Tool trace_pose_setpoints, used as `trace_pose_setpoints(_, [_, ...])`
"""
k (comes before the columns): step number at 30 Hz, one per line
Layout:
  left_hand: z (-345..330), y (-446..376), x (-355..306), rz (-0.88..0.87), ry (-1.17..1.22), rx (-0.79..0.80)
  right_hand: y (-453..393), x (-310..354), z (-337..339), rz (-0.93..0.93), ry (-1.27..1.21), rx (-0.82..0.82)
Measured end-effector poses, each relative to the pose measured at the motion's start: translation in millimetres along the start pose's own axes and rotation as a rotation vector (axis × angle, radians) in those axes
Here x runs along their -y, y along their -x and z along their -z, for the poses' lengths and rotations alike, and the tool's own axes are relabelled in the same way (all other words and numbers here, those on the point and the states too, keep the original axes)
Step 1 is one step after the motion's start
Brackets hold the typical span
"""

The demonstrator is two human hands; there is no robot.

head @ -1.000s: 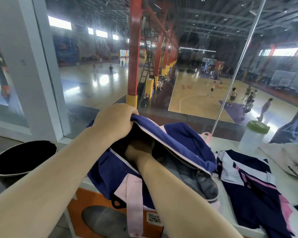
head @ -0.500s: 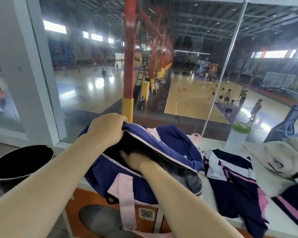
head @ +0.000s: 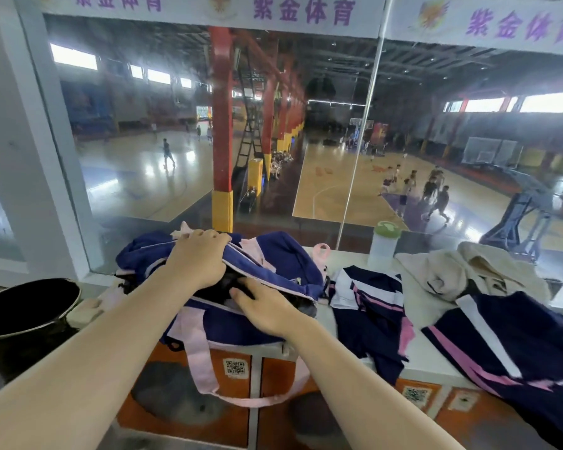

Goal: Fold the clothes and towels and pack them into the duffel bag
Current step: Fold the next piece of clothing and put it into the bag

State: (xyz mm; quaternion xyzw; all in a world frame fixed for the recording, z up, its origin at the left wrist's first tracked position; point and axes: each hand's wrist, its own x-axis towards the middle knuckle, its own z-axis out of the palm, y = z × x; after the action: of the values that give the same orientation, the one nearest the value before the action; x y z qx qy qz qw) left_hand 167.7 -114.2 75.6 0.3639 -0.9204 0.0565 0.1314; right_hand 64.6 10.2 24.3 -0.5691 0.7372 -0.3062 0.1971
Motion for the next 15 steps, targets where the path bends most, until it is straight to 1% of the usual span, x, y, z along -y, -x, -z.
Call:
trace_pose_setpoints(4, [-1, 4, -42, -0.050, 0.070, 0.018, 28, -13, 24, -0.044, -0.035, -0.071])
trace_pose_setpoints(7, [-8, 7, -75, -0.061, 0.206, 0.020, 46, -30, 40, -0.113, -0.111, -0.116])
trace_pose_setpoints(11, [-17, 12, -122, -0.014, 0.516, 0.010, 71, -58, 61, -0.191, -0.204, -0.198])
trace_pose_setpoints(15, [-38, 16, -168, 0.010, 0.807, -0.008, 87, -92, 77, -0.306, -0.236, -0.373])
